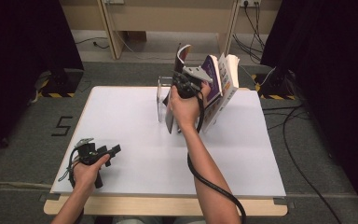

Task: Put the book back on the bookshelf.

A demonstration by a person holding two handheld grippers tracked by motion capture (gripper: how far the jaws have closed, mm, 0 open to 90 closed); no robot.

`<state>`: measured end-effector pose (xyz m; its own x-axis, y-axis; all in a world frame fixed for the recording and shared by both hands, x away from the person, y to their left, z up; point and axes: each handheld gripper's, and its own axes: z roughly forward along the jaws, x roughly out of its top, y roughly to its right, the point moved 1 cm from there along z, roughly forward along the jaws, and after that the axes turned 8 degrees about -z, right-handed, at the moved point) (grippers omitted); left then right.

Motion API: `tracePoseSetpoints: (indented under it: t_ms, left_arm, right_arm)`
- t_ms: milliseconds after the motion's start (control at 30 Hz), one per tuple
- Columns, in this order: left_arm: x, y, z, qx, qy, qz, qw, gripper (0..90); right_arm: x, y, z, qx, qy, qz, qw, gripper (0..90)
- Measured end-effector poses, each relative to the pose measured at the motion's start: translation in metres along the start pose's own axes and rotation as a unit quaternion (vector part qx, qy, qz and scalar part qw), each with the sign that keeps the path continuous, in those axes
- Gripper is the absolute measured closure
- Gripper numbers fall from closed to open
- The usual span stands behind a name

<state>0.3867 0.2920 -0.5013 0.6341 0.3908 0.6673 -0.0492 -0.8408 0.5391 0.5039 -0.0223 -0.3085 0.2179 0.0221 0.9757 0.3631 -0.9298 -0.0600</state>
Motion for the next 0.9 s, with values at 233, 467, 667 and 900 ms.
tracePoseSetpoints:
  t_ms: [233,467,667,900]
  left_arm:
    - [0.0,0.0,0.0,-0.001,0.001,-0.001,1.0,26.6]
    - [-0.001,0.0,0.001,-0.001,-0.001,0.001,1.0,26.6]
    - [-0.002,0.0,0.001,0.0,-0.003,0.002,1.0,26.6]
    - [-0.003,0.003,0.002,-0.002,-0.004,0.005,1.0,26.6]
  right_arm:
    - [-0.008,-0.003,0.013,-0.006,0.009,-0.003,0.9999,87.0]
    - [-0.02,-0.003,0.011,-0.016,0.016,-0.014,0.9997,86.8]
    - [-0.036,-0.002,0.001,-0.033,0.006,-0.013,0.9994,83.2]
    - [-0.026,0.008,-0.006,-0.018,-0.013,0.011,0.9997,75.5]
